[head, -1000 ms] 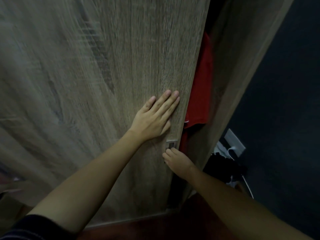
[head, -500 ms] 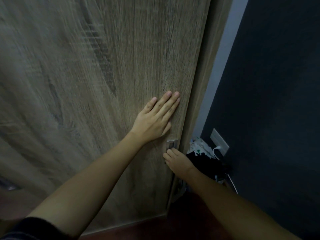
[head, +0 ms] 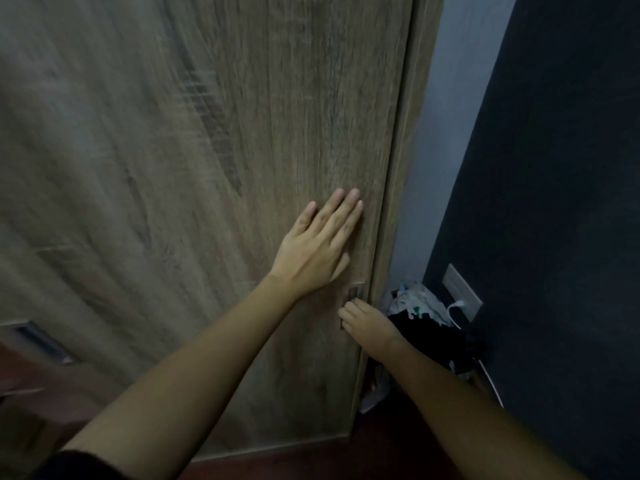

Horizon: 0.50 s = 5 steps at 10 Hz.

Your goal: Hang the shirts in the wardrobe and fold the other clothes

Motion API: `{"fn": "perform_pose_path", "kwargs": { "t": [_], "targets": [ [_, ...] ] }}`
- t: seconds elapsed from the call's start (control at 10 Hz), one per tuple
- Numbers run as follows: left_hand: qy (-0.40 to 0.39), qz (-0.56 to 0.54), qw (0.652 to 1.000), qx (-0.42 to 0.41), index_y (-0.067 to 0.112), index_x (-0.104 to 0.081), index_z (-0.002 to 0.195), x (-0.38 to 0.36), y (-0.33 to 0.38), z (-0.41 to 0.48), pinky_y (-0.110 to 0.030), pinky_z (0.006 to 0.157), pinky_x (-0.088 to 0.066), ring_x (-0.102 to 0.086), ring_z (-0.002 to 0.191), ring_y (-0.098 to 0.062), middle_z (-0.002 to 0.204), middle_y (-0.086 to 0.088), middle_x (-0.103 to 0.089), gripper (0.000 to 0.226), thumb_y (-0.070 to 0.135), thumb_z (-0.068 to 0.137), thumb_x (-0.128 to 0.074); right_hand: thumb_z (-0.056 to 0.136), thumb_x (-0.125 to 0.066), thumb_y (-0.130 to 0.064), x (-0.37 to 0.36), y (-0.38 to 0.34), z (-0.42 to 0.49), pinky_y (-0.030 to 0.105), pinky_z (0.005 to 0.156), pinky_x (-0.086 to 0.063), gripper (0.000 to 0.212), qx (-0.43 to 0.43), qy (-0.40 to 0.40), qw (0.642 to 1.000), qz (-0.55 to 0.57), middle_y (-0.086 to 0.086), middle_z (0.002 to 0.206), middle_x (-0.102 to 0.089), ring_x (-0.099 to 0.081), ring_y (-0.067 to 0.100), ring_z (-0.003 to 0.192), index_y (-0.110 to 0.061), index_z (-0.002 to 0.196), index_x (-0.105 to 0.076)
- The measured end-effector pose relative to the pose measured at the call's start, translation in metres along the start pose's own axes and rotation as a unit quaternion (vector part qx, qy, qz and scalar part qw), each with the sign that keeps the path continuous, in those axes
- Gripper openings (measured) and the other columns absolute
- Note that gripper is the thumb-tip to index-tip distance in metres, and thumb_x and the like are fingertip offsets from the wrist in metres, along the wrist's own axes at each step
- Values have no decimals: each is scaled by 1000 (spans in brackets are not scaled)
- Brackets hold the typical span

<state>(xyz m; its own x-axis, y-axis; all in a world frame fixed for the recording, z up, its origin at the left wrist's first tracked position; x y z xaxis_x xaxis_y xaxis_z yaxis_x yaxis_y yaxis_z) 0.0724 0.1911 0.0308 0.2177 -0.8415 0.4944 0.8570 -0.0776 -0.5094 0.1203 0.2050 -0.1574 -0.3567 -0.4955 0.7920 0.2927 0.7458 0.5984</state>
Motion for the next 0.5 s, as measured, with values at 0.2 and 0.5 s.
{"fn": "perform_pose_path", "kwargs": {
  "t": [0.2,0.5],
  "targets": [
    [-61,-54,994,71,5,-35,142,17,-26,-34,-44,111,-26,-31,139,-23,149,-12,-35,63,33,86,-41,89,-48,-22,36,16,-6,35,103,-33,37,-75,-17,973,216,14,122,-52,-45,29,117,-4,121,-55],
    [-223,-136,948,183,7,-23,147,70,-82,-91,-45,115,-19,-15,145,-26,156,-12,-19,62,36,94,-36,95,-40,-22,157,53,-32,37,90,-40,33,-303,156,862,376,19,118,-57,-51,32,110,0,116,-54]
  ]
}}
Point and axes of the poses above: each hand's wrist, its own z-axis towards the middle knuckle, its own x-axis out of the back of the hand, y = z × x, the point moved 8 cm from there along z, towards the middle knuckle
